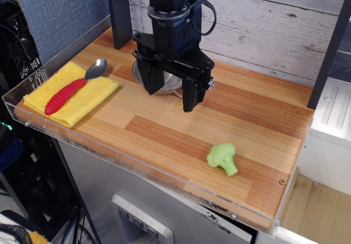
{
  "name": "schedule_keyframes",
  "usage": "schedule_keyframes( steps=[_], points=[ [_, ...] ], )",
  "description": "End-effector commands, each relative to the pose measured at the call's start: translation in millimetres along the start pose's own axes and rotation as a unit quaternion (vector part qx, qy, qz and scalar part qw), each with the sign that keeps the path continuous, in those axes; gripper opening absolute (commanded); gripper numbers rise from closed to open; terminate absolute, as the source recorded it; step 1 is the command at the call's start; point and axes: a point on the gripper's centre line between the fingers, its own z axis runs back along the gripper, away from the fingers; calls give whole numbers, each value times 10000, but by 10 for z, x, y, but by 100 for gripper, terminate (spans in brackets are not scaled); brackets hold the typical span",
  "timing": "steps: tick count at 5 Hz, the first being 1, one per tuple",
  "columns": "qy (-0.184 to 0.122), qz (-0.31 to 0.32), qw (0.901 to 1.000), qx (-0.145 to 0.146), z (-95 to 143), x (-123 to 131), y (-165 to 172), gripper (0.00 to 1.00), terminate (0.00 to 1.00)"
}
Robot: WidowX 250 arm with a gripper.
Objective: Move the red spatula away by yellow cloth.
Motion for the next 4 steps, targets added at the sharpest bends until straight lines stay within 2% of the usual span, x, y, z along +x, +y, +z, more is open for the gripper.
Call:
schedule_keyframes(
  steps=[1, 3, 4],
  points=[
    [0, 0, 10000, 0, 0, 0, 0, 100, 0],
    [233, 678, 9973, -171, -115, -160, 440, 100, 0],
    [359, 1259, 9913, -157, -189, -297, 923, 100, 0]
  ],
)
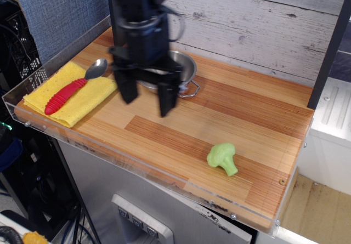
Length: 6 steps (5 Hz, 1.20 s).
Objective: Move the red spatula away by yellow cloth.
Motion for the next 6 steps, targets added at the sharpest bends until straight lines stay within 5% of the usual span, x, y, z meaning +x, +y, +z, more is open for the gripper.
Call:
schedule_keyframes(
  steps=[1, 2, 3, 6],
  points=[
    [-108, 745, 9959, 496, 42, -48, 934, 100, 0],
    [-83, 620, 9948, 808, 64, -29, 1190, 100, 0],
    [-84, -161, 9939, 1087, 160, 66, 1321, 100, 0],
    [134, -584, 9939, 928, -22, 178, 1467, 100, 0]
  ],
)
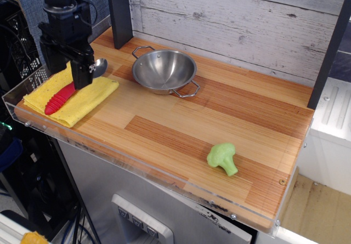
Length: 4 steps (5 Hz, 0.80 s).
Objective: Move the red spatula away by yellow cloth.
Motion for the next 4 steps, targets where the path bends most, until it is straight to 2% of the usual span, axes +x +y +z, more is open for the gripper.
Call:
schedule_keyframes(
  steps=[1, 4],
  points=[
    [98, 292, 9995, -5, -48, -21, 195, 100, 0],
    [307, 521, 9982, -29, -191, -136, 230, 100, 0]
  ],
)
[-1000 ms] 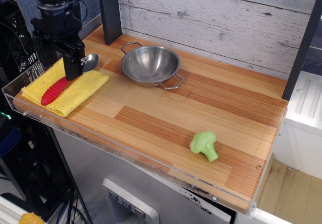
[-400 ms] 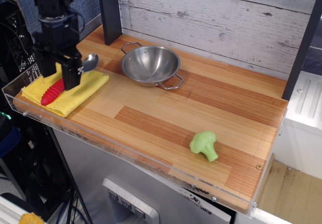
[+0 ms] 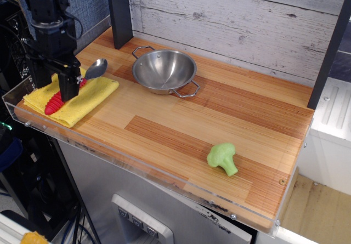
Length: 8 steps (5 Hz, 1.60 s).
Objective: Move the red spatula away by yellow cloth.
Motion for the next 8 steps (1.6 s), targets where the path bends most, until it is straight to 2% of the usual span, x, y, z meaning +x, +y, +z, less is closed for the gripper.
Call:
schedule_keyframes(
  steps=[1, 3, 4, 6, 7, 8],
  points=[
    [-76, 21, 9998, 177, 106, 19, 0, 100, 0],
    [-72, -39, 9997, 250, 93, 35, -61, 100, 0],
    [-58, -39, 9996, 278, 85, 38, -73, 0, 0],
    [-159, 83, 9993, 329, 163, -16, -46, 0, 0],
    [-533, 332, 9971, 423, 393, -125, -3, 0, 0],
    [-1107, 654, 9904, 516, 758, -230, -44, 0, 0]
  ],
)
